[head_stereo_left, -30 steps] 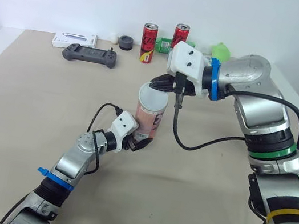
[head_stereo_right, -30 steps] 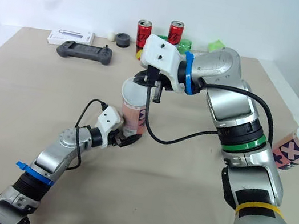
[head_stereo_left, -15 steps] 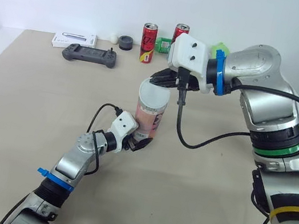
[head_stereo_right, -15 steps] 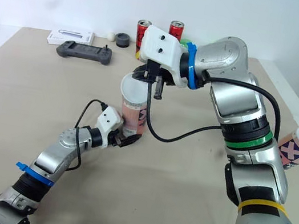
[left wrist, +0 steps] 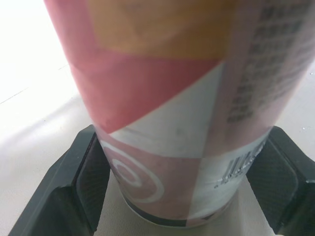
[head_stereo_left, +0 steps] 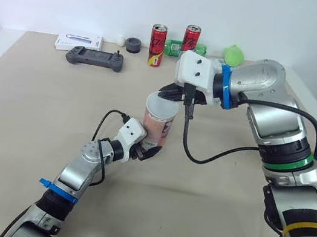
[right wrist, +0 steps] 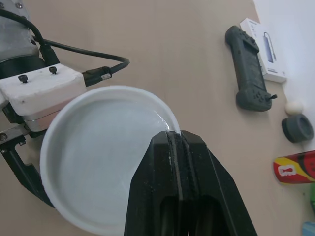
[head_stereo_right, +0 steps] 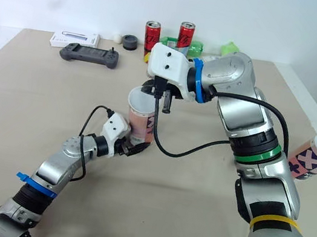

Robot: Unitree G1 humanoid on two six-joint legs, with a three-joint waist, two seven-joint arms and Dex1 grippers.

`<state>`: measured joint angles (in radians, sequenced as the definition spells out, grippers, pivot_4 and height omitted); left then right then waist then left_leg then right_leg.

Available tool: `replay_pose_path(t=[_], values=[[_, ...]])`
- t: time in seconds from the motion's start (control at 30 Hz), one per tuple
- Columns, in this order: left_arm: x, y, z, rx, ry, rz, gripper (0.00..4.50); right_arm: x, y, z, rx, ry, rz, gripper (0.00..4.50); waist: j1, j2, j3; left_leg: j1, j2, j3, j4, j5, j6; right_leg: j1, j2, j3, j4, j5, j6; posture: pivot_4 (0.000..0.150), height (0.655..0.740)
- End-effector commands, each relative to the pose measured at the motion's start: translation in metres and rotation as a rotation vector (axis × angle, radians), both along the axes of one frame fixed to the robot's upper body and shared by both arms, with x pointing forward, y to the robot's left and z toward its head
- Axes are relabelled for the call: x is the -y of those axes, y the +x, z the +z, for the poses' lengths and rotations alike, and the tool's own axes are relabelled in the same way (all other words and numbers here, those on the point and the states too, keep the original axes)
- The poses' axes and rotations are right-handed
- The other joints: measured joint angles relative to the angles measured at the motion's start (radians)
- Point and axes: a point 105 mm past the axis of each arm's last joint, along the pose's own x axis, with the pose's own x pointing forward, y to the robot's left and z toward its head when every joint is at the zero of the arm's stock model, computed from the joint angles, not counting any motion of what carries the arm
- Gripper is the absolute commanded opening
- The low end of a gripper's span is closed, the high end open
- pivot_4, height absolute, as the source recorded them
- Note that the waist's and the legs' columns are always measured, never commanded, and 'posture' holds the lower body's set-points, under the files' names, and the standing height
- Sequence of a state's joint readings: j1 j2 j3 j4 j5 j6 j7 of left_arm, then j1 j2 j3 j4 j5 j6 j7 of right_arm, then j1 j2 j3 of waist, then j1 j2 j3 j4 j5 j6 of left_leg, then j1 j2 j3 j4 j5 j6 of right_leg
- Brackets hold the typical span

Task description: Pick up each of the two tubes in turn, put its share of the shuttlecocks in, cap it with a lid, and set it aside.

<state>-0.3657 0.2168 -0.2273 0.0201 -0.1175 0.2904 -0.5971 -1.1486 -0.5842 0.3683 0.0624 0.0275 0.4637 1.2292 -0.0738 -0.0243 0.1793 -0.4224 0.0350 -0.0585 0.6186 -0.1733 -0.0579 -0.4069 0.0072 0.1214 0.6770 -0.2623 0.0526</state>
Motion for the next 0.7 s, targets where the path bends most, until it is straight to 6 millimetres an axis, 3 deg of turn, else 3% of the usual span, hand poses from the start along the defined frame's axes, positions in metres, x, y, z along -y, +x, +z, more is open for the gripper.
replay_pose_path(t=[0.03, 0.33, 0.43, 0.53, 0.67, 0.7], values=[[-0.005, -0.002, -0.013, -0.048, 0.027, 0.021, 3.71, -0.003, -0.003, -0.006, 0.011, -0.031, 0.024, 0.03, 0.0, 0.0, 0.0, 0.0, 0.0, 0.0, 0.0, 0.0, 0.0, 0.0, 0.0, 0.0, 0.0, 0.0, 0.0, 0.15, 0.74], [-0.007, -0.001, -0.013, -0.05, 0.028, 0.027, 3.71, -0.004, 0.0, -0.024, 0.036, -0.095, 0.052, 0.03, 0.0, 0.0, 0.0, 0.0, 0.0, 0.0, 0.0, 0.0, 0.0, 0.0, 0.0, 0.0, 0.0, 0.0, 0.0, 0.15, 0.74], [-0.007, -0.001, -0.013, -0.05, 0.027, 0.027, 3.71, -0.004, 0.0, -0.025, 0.048, -0.1, 0.056, 1.01, 0.0, 0.0, 0.0, 0.001, 0.0, 0.0, 0.0, 0.0, 0.0, 0.001, 0.0, 0.0, 0.0, 0.0, 0.0, 0.15, 0.74], [-0.007, -0.001, -0.013, -0.05, 0.026, 0.027, 3.71, -0.004, 0.002, -0.021, 0.06, -0.093, 0.051, 2.41, 0.0, 0.0, 0.0, 0.002, 0.0, 0.0, 0.0, 0.0, 0.0, 0.002, 0.0, 0.0, 0.0, 0.0, 0.0, 0.15, 0.74], [-0.007, 0.0, -0.013, -0.051, 0.027, 0.027, 3.71, -0.003, 0.005, -0.003, 0.095, -0.046, 0.036, 4.17, -0.001, 0.0, 0.0, 0.003, 0.0, 0.0, 0.0, 0.0, 0.0, 0.002, 0.0, 0.0, 0.0, 0.0, 0.0, 0.15, 0.74], [-0.007, 0.0, -0.013, -0.051, 0.027, 0.027, 3.71, -0.003, 0.004, 0.004, 0.103, -0.031, 0.035, 4.42, -0.001, 0.0, 0.0, 0.003, 0.0, 0.0, 0.0, 0.0, 0.0, 0.002, 0.0, 0.0, 0.0, 0.0, 0.0, 0.15, 0.74]])
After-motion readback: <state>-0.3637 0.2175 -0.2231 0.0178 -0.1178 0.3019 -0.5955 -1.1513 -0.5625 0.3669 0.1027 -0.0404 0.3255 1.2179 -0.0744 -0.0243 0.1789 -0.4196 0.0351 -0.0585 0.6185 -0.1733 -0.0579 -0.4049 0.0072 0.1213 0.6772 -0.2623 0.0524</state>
